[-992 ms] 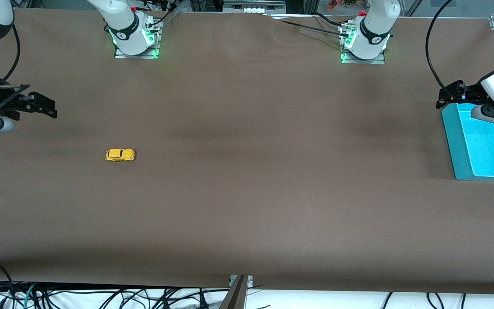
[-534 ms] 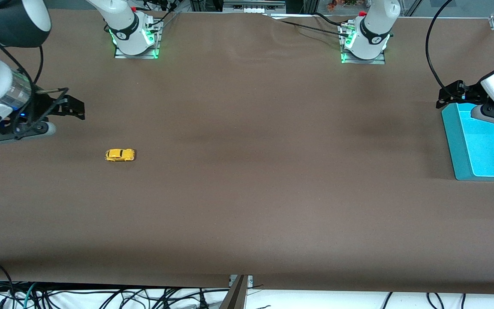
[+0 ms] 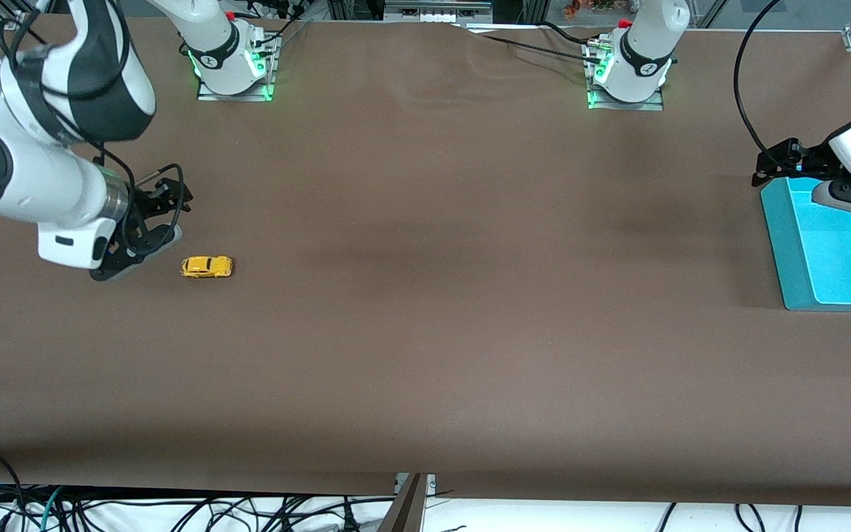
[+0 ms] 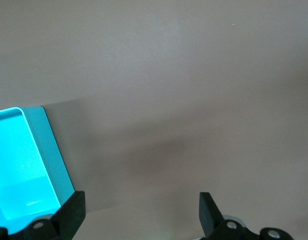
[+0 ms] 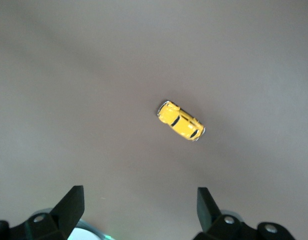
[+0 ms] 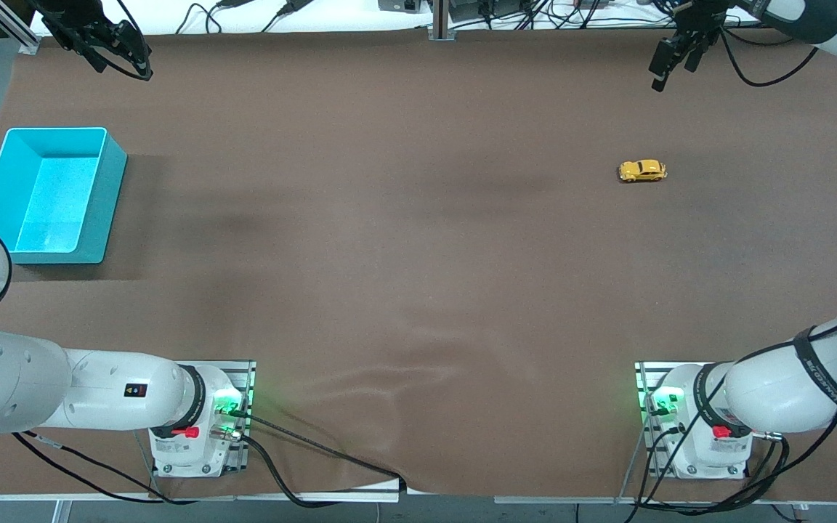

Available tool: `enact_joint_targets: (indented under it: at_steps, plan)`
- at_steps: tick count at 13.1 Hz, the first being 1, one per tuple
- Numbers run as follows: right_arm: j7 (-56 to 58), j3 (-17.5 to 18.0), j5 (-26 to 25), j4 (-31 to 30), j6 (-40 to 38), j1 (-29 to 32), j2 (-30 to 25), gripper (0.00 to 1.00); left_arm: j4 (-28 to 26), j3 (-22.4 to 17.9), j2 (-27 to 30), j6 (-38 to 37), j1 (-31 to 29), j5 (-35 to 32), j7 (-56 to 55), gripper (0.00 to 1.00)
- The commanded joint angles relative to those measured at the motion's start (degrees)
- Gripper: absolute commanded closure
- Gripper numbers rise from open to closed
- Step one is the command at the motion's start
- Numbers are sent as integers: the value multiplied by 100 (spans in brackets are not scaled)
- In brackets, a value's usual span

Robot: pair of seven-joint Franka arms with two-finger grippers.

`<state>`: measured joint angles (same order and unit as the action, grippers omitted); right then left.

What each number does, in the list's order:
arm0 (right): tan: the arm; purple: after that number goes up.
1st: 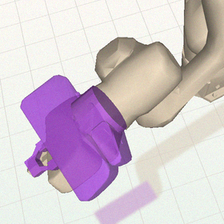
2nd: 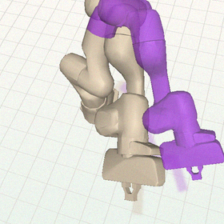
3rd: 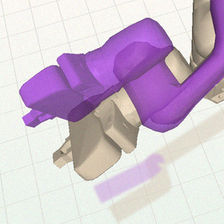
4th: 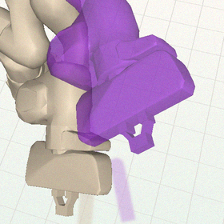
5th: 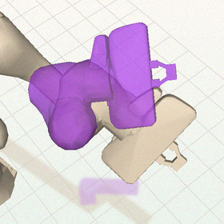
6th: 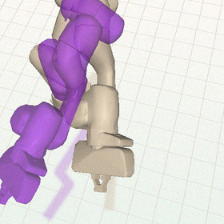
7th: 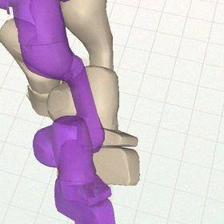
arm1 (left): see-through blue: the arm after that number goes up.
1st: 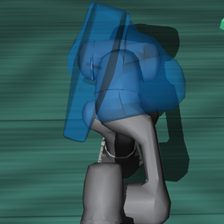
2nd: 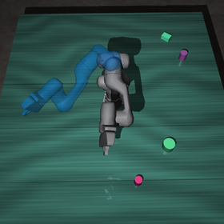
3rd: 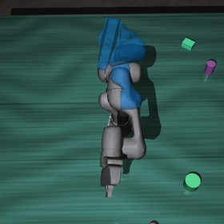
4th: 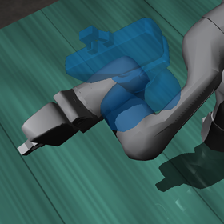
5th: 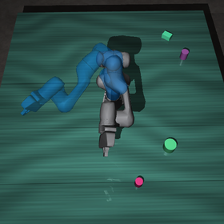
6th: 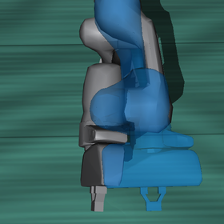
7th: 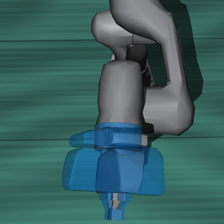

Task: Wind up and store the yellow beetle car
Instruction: 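Move the right gripper over the yellow beetle car, then lower the right gripper and grip the yellow car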

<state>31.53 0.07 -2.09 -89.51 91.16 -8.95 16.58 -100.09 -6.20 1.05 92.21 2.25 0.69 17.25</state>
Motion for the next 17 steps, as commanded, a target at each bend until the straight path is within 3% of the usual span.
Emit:
enact_joint_targets:
  at_steps: [1, 9, 13, 17]
  plan:
    - [1579, 11, -54, -127, 427, 139, 275, 0, 165, 22, -70, -133, -41, -130, 121, 0]
    - [4596, -7, -10, -2165, 3396, 403, 390, 0, 174, 22, -70, -133, -120, -130, 130, 0]
    - [5257, -7, -10, -2930, 4593, 472, 390, 0, 174, 22, -78, -133, -146, -130, 130, 0]
    - [5714, -7, -2, -3379, 5227, 648, 399, 0, 165, 22, -78, -133, -164, -130, 130, 0]
